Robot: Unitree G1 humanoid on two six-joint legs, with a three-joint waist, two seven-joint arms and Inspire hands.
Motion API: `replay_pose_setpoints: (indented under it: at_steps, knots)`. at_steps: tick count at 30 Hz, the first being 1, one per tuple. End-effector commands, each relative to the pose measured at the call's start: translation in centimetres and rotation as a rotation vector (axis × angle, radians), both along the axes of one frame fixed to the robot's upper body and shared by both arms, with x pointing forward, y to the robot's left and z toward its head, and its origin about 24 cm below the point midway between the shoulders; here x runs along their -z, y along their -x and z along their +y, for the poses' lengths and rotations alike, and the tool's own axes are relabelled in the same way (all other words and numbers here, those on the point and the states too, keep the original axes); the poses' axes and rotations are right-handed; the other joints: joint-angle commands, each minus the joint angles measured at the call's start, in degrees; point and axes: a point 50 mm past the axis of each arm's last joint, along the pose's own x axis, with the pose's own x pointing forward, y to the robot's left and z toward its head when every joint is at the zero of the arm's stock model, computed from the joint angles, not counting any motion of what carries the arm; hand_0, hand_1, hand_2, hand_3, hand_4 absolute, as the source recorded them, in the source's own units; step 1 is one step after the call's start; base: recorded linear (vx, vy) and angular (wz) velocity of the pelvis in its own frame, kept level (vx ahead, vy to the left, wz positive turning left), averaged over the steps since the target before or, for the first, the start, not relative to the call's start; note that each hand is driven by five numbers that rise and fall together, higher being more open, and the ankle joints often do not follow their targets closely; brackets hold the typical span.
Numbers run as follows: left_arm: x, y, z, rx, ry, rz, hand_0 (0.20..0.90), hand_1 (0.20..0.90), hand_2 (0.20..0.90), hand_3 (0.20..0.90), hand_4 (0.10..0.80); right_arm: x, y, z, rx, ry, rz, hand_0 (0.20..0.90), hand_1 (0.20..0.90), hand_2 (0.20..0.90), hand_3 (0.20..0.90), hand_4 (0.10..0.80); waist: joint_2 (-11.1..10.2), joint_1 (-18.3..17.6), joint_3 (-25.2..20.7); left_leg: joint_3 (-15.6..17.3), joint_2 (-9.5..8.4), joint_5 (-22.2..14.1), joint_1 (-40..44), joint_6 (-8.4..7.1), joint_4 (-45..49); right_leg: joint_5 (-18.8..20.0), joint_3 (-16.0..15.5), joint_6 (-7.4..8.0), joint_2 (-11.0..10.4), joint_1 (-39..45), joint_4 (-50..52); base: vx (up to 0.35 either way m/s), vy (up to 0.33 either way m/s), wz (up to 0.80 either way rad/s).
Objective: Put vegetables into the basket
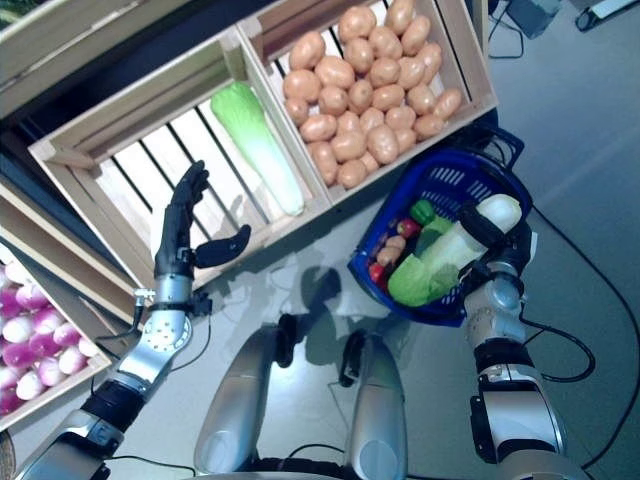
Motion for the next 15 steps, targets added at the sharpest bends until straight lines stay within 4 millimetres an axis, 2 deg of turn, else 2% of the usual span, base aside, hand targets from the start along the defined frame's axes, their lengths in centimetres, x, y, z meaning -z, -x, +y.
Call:
replay_pose_setpoints:
  at_steps: [1, 8, 15]
  knots:
    - [-4.8, 0.8, -1.7, 0.102, 0.074, -0.270, 0.900, 0.900, 0.900, 0.900, 0.800, -6.9, 0.0, -3.4, 0.138, 0.111, -0.215, 0.300, 0.300, 0.300, 0.300, 0.400, 0.6, -0.7, -0.1, 1.3, -1.33, -7.2, 1.2, 4.22, 9.6, 2.7, -1.1, -5.25, 1.1, 2.2, 1.2, -0.024, -0.037, 0.01]
    - [-4.6, 1.1, -1.1, 0.108, 0.069, -0.263, 0.900, 0.900, 0.900, 0.900, 0.800, -8.0, 0.3, -4.4, 0.164, 0.095, -0.270, 0.300, 0.300, 0.300, 0.300, 0.400, 0.7, -0.4, -0.1, 1.3, -1.75, -8.4, -2.1, 4.89, 13.3, 1.4, -0.5, -5.29, 0.2, -2.0, 6.0, -0.012, -0.031, 0.02]
    - [-4.3, 1.5, -0.7, 0.111, 0.062, -0.250, 0.900, 0.900, 0.900, 0.900, 0.800, -9.6, 0.7, -5.0, 0.186, 0.109, -0.349, 0.300, 0.300, 0.300, 0.300, 0.400, 0.8, -0.2, -0.1, 1.0, -1.81, -8.4, -2.7, 4.73, 14.6, 1.1, -0.3, -5.49, 0.3, -2.8, 7.3, 0.001, -0.012, 0.03]
